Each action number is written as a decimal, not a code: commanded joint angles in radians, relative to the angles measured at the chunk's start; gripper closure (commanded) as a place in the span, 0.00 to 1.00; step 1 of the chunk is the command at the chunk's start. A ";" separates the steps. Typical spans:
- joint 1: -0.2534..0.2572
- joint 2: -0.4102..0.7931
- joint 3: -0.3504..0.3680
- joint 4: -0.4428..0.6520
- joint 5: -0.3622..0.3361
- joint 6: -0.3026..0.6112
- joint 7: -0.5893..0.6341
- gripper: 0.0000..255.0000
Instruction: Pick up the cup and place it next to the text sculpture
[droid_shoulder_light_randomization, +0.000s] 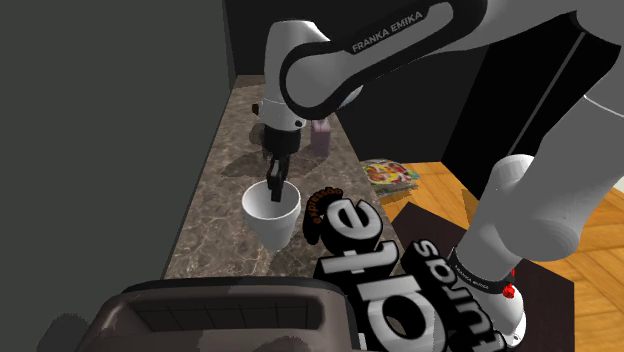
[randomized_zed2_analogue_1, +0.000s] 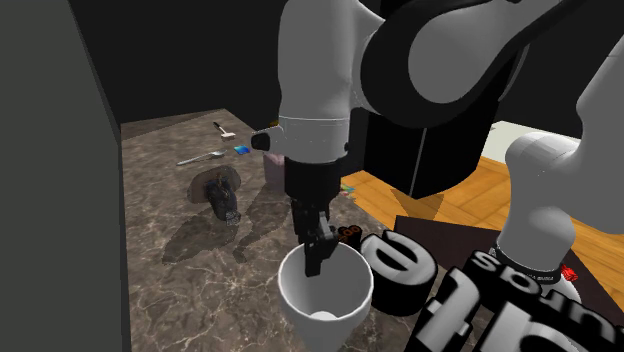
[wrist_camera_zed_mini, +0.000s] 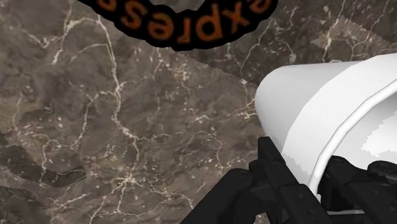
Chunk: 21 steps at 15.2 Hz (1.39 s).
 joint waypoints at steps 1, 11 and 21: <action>-0.001 -0.014 -0.001 0.014 -0.002 -0.028 0.005 1.00; -0.005 -0.057 -0.010 0.108 -0.014 -0.163 0.029 1.00; -0.010 -0.077 -0.018 0.222 -0.026 -0.296 0.052 1.00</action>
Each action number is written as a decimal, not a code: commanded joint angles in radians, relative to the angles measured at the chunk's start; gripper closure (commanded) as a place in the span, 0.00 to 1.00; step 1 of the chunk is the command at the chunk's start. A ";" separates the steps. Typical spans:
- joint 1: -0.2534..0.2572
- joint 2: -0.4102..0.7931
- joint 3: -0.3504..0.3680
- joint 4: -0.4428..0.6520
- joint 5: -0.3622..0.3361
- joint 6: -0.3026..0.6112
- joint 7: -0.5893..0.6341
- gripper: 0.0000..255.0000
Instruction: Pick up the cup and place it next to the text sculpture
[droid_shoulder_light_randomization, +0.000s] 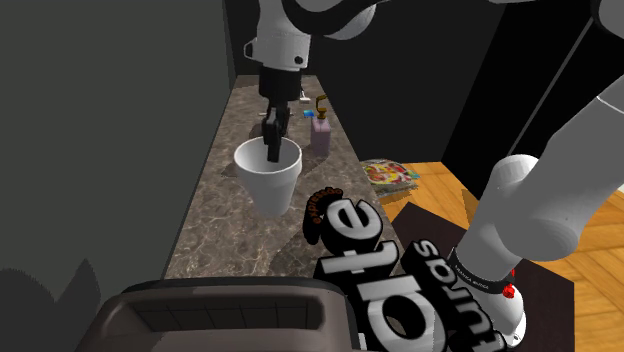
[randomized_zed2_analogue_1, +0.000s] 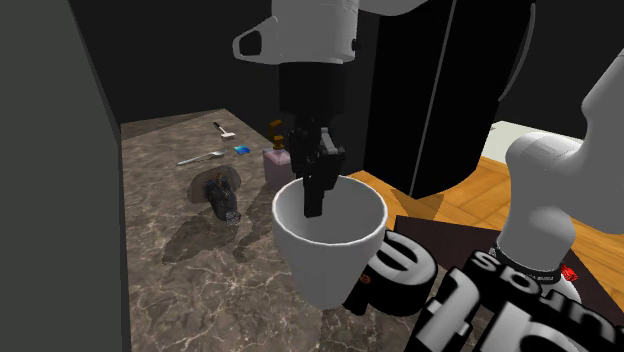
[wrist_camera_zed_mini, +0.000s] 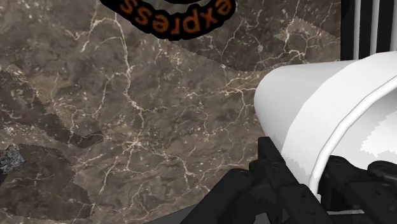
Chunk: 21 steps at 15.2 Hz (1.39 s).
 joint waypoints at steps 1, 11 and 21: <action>-0.001 -0.004 -0.001 0.025 -0.002 -0.028 0.005 1.00; 0.031 0.167 0.062 0.208 -0.036 -0.021 0.116 1.00; 0.035 0.183 0.067 0.092 -0.029 0.110 0.094 1.00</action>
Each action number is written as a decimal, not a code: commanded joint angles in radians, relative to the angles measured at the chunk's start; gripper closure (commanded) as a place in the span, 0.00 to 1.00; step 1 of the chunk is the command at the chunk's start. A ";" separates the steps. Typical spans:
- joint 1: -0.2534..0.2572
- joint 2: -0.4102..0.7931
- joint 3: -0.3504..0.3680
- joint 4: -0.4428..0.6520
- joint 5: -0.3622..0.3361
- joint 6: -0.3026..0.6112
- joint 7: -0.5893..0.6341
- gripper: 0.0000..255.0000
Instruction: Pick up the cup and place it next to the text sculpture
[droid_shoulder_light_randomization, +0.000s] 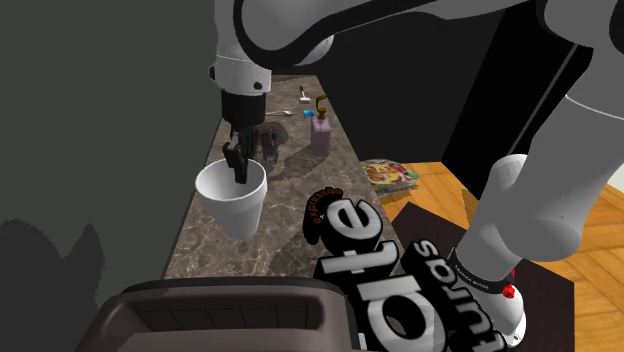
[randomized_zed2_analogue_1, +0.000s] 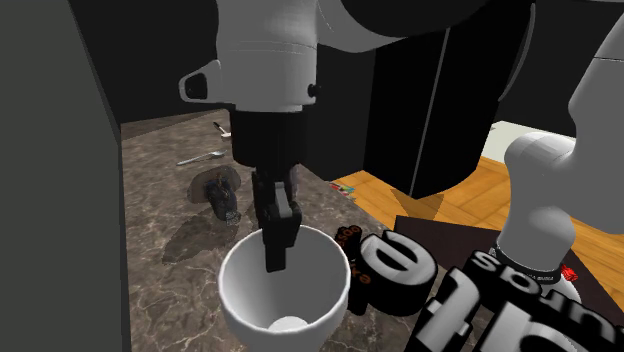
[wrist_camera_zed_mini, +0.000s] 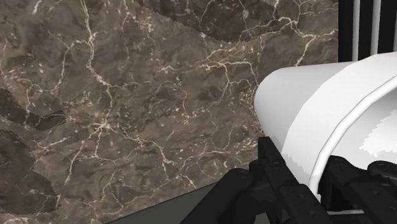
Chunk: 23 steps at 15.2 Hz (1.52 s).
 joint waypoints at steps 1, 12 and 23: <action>0.000 0.006 0.000 -0.021 0.001 0.027 -0.006 1.00; 0.005 0.051 0.006 -0.121 0.006 0.171 -0.026 1.00; 0.010 0.121 0.011 -0.197 0.008 0.314 -0.045 1.00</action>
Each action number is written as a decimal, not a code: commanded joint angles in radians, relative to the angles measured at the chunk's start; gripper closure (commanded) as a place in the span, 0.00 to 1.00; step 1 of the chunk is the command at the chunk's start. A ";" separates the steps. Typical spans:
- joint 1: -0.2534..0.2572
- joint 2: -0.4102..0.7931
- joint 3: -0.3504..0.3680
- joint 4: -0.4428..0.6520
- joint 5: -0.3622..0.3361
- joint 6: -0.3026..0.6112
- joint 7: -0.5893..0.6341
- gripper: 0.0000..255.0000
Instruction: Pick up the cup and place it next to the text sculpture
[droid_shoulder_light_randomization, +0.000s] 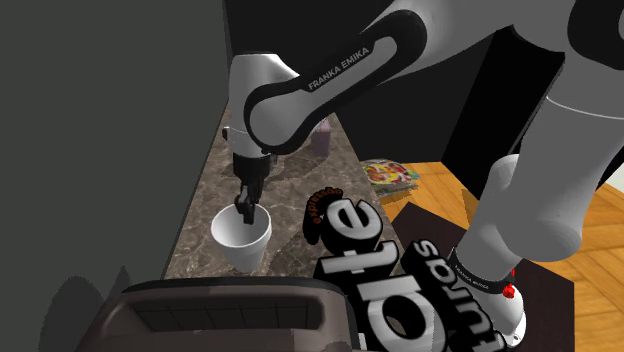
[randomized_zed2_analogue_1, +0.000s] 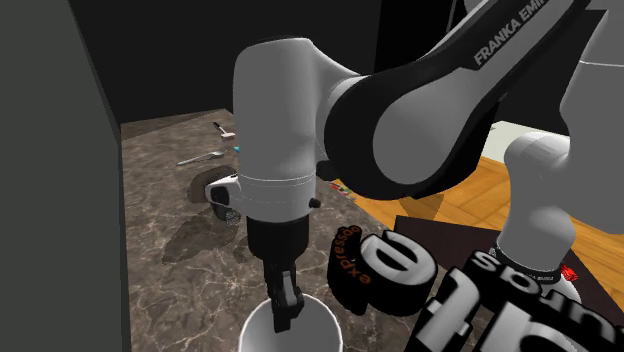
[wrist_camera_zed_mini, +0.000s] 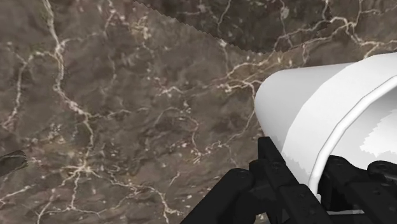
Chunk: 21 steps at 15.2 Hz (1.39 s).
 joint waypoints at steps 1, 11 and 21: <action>0.001 0.018 0.000 -0.010 -0.001 0.028 -0.004 1.00; 0.002 0.028 0.001 -0.016 -0.001 0.044 -0.005 0.00; -0.013 -0.049 -0.011 0.028 0.004 -0.079 -0.011 0.00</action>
